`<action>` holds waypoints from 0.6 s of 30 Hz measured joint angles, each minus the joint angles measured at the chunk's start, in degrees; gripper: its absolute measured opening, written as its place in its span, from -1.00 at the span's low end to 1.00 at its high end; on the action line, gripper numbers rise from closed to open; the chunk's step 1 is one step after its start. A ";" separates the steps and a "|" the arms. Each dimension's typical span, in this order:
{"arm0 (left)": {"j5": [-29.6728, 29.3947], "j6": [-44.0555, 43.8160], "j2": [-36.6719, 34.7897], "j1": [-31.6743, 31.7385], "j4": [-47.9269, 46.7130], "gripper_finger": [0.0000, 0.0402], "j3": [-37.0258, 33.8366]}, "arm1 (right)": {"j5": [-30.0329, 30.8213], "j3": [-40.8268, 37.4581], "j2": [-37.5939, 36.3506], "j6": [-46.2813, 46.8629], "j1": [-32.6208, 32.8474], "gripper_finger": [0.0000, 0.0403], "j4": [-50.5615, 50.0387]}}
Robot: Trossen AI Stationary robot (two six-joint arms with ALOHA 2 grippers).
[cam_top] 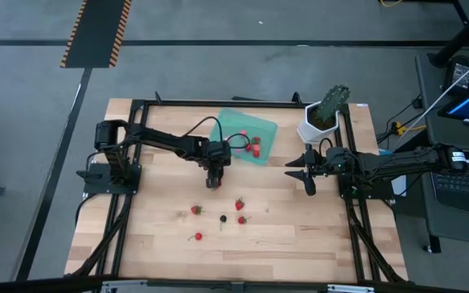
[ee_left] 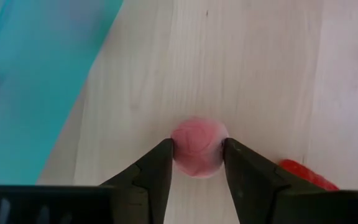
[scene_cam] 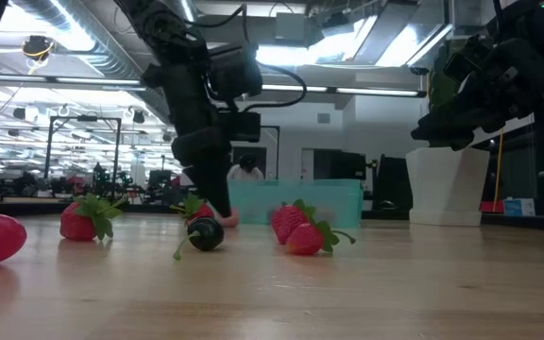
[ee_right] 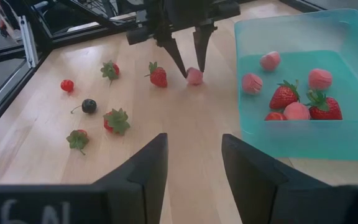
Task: Pick and placing Produce into tupperware
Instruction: Put the pink peach into the light blue bin
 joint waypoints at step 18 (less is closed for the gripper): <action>2.08 2.76 0.20 0.22 -0.19 -0.89 -0.12 | 0.01 0.00 0.00 0.00 0.00 -0.24 0.03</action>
